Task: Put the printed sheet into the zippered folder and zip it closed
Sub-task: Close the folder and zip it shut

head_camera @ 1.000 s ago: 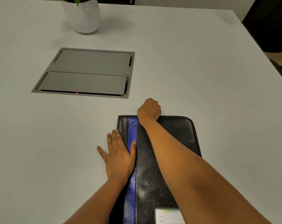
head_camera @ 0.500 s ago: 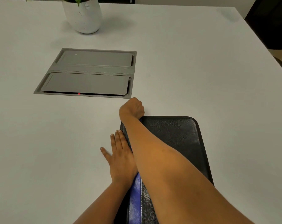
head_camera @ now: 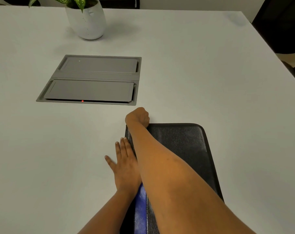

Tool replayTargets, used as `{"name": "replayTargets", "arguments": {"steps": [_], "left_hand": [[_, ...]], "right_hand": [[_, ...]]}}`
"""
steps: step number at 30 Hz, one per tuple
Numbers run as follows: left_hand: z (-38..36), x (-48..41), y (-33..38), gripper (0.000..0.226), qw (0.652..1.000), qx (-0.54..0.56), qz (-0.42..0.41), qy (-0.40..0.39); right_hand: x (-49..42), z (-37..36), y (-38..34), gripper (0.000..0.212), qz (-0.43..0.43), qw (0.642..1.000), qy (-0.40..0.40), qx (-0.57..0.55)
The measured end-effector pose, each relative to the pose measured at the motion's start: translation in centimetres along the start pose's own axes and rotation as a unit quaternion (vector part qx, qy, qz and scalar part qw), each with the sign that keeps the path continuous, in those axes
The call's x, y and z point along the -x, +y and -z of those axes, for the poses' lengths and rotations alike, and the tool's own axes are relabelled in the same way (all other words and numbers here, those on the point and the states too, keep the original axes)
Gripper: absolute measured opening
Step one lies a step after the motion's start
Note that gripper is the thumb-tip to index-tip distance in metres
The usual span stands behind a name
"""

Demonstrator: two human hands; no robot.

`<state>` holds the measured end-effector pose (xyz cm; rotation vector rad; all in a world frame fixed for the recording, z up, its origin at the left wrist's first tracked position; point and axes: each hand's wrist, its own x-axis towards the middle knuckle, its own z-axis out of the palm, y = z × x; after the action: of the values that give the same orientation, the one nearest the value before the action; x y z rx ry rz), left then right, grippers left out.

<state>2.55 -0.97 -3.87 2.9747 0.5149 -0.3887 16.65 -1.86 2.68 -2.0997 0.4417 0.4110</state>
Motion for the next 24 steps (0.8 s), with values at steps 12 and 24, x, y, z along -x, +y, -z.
{"name": "replayTargets", "arguments": {"steps": [12,24], "left_hand": [[-0.6,-0.6,0.1,0.070,0.989,0.132,0.009,0.063],[0.2,1.7,-0.7,0.065,0.991,0.113,-0.059,0.032]], "right_hand": [[1.9,1.6,7.3,0.042,0.228,0.968,-0.105,0.005],[6.8,7.3,16.4,0.047,0.266,0.933,-0.010,0.242]]}}
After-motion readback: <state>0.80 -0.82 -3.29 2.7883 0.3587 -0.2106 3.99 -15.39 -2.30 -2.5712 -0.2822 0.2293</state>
